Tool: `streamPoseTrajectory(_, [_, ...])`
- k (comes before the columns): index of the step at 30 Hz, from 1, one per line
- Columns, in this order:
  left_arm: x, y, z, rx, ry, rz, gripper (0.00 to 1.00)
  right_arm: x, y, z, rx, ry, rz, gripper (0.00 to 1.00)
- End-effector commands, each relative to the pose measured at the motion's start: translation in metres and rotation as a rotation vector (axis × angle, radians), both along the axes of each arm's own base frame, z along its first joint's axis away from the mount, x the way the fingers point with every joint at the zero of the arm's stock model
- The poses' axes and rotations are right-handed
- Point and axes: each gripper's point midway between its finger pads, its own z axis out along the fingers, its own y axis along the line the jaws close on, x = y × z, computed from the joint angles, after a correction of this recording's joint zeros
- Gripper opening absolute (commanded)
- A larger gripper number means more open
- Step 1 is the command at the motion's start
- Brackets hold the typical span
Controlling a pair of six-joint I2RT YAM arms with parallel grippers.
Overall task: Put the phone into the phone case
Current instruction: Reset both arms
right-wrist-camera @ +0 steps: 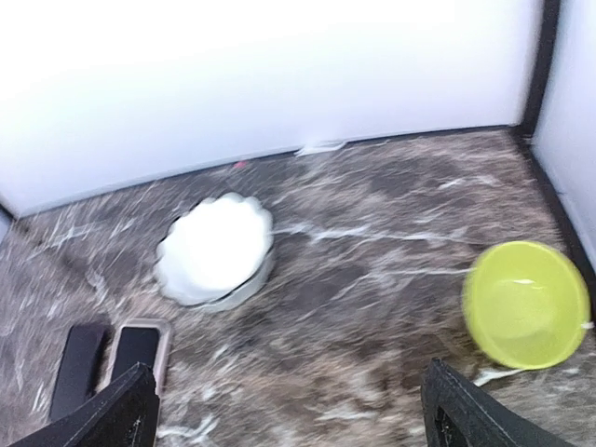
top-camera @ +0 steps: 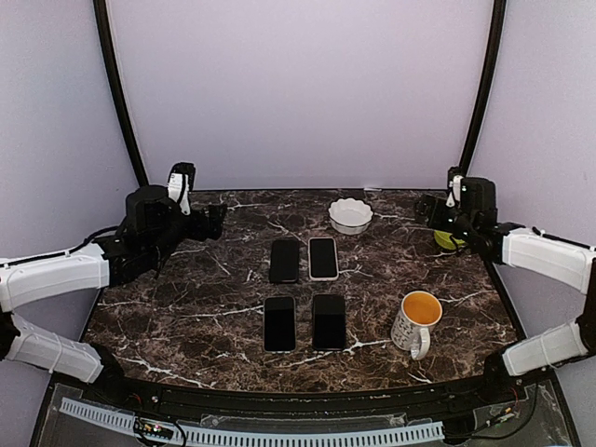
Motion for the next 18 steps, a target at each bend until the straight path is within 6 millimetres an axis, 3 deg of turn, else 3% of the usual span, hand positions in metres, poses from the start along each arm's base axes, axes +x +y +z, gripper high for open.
streamPoseTrajectory(1, [0.029,0.091,-0.01,0.026,0.008,0.372,0.99,0.001,-0.062,0.045,0.051,-0.268,-0.152,0.99])
streamPoseTrajectory(5, [0.036,0.153,-0.026,-0.028,0.019,0.544,0.99,-0.019,-0.114,0.043,-0.024,-0.361,-0.317,0.98])
streamPoseTrajectory(9, [0.031,0.207,-0.032,-0.003,-0.025,0.707,0.99,-0.047,-0.15,0.04,-0.046,-0.517,-0.461,0.98])
streamPoseTrajectory(10, [0.027,0.227,-0.035,0.009,-0.032,0.774,0.99,-0.051,-0.155,0.032,-0.055,-0.522,-0.473,0.98])
streamPoseTrajectory(14, [0.016,0.268,-0.043,0.037,-0.08,0.897,0.99,-0.056,-0.157,0.009,-0.138,-0.508,-0.46,0.98])
streamPoseTrajectory(18, [0.011,0.282,-0.051,0.096,-0.141,0.894,0.99,-0.07,-0.157,0.005,-0.185,-0.597,-0.444,0.98])
